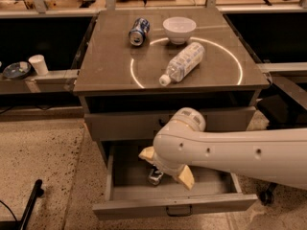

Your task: Pick redbull can from middle drawer and place on counter

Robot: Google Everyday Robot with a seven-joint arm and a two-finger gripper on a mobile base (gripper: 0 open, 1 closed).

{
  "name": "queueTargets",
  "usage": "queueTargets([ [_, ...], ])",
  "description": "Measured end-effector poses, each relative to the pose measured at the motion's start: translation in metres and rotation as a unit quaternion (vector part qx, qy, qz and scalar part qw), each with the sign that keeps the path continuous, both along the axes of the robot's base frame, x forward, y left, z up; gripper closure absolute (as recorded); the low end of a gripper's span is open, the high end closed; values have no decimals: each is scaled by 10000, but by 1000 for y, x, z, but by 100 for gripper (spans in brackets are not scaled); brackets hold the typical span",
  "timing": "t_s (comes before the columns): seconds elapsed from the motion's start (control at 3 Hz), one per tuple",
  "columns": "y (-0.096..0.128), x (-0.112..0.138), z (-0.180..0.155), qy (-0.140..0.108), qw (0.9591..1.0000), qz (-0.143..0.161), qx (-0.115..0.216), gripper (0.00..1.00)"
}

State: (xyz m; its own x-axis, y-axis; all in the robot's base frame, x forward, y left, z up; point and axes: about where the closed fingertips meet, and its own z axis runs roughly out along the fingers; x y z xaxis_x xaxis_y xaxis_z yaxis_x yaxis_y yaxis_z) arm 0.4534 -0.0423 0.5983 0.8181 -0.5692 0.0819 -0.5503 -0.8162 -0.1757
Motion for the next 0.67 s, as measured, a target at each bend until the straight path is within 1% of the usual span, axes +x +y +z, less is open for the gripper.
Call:
queueTargets([
  [0.33, 22, 22, -30, -113, 9994, 323, 32, 0],
  [0.67, 23, 23, -34, -116, 9991, 406, 6, 0],
])
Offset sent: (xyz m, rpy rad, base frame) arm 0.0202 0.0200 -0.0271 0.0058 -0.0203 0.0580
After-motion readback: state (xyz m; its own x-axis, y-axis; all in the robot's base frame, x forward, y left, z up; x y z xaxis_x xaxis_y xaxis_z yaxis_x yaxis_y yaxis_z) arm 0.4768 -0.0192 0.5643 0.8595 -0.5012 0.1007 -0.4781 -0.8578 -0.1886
